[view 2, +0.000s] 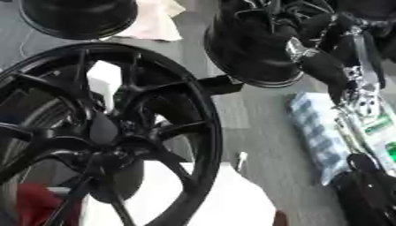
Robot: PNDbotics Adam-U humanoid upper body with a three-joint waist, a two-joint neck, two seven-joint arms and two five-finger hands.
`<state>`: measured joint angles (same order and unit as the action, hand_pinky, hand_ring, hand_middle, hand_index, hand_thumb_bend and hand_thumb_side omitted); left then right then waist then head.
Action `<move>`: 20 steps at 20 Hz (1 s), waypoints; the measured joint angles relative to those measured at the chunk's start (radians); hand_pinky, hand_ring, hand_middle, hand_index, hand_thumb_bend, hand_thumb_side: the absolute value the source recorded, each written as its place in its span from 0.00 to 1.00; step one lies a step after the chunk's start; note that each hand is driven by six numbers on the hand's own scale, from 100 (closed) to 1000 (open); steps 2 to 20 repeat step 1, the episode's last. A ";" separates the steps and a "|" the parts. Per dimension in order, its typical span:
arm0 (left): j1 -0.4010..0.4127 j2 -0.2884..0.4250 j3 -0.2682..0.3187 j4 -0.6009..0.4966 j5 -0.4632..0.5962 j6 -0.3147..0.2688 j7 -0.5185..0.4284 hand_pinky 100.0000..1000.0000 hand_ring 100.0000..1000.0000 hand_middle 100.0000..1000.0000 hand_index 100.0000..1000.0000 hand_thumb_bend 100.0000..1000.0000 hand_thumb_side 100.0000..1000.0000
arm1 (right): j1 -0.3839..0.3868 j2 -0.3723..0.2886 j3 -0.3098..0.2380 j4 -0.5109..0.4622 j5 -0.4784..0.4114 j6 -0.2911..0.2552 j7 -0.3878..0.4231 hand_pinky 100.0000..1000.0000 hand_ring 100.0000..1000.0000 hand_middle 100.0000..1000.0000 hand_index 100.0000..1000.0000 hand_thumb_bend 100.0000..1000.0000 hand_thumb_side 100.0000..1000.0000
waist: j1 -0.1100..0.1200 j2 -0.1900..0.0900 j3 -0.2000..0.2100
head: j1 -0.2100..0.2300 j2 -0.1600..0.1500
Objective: Pull the pin out of the wheel hub.
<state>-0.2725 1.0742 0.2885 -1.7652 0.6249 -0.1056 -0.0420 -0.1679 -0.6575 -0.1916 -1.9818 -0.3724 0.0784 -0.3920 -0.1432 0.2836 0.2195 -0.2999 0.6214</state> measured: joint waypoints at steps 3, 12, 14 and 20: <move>0.013 -0.007 0.003 -0.024 0.000 0.002 0.016 0.94 0.69 0.57 0.81 0.00 0.73 | 0.000 0.000 0.000 0.000 0.000 0.000 0.000 0.58 0.53 0.38 0.48 0.33 0.00 | 0.000 0.000 -0.001 | 0.001 0.000; 0.013 -0.007 0.003 -0.024 0.000 0.002 0.016 0.94 0.69 0.57 0.81 0.00 0.73 | 0.000 0.000 0.000 0.000 0.000 0.000 0.000 0.58 0.53 0.38 0.48 0.33 0.00 | 0.000 0.000 -0.001 | 0.001 0.000; 0.013 -0.007 0.003 -0.024 0.000 0.002 0.016 0.94 0.69 0.57 0.81 0.00 0.73 | 0.000 0.000 0.000 0.000 0.000 0.000 0.000 0.58 0.53 0.38 0.48 0.33 0.00 | 0.000 0.000 -0.001 | 0.001 0.000; 0.013 -0.007 0.003 -0.024 0.000 0.002 0.016 0.94 0.69 0.57 0.81 0.00 0.73 | 0.000 0.000 0.000 0.000 0.000 0.000 0.000 0.58 0.53 0.38 0.48 0.33 0.00 | 0.000 0.000 -0.001 | 0.001 0.000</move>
